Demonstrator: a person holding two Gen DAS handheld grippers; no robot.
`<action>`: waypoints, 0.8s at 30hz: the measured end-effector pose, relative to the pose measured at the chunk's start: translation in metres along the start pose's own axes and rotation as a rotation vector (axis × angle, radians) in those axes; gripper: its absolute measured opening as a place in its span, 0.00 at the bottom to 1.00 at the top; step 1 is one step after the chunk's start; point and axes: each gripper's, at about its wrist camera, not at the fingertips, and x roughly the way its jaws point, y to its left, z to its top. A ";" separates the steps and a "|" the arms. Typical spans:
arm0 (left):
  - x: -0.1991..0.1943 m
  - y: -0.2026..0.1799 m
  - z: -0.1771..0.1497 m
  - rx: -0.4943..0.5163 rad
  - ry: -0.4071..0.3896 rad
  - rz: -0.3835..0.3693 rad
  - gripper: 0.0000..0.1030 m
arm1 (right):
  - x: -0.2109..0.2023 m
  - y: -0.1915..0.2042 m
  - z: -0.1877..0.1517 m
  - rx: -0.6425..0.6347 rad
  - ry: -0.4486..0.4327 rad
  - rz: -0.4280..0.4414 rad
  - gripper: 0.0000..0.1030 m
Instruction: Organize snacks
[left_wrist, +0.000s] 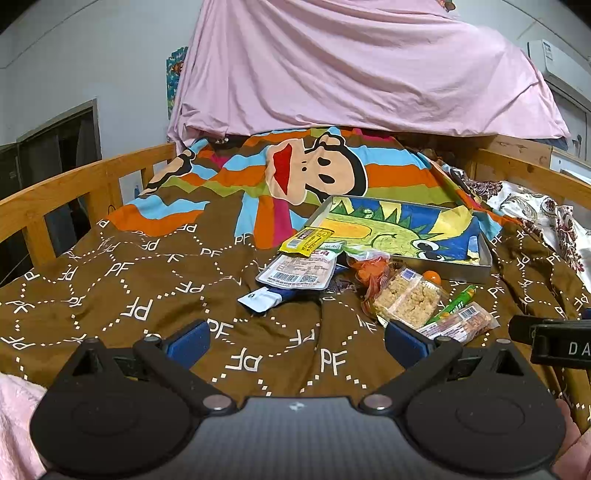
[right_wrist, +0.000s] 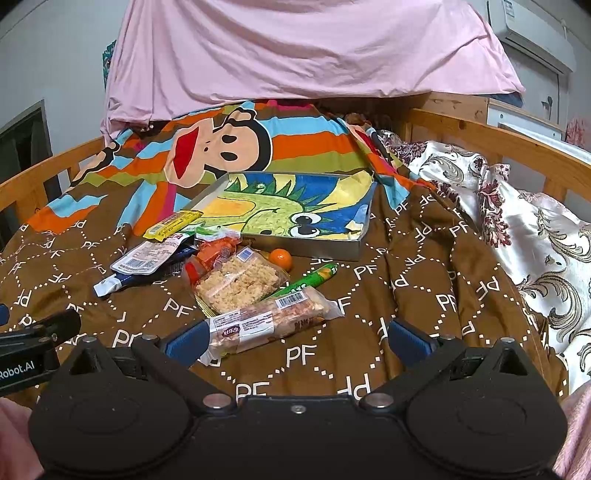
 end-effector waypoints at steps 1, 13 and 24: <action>0.000 0.000 0.000 0.000 0.000 0.000 1.00 | 0.000 0.000 0.000 0.000 0.000 0.000 0.99; 0.001 0.000 0.000 0.000 0.002 0.000 1.00 | 0.001 -0.001 -0.001 -0.001 0.003 -0.001 0.99; 0.001 0.000 0.000 0.000 0.003 0.000 1.00 | 0.001 0.000 0.000 -0.001 0.006 -0.001 0.99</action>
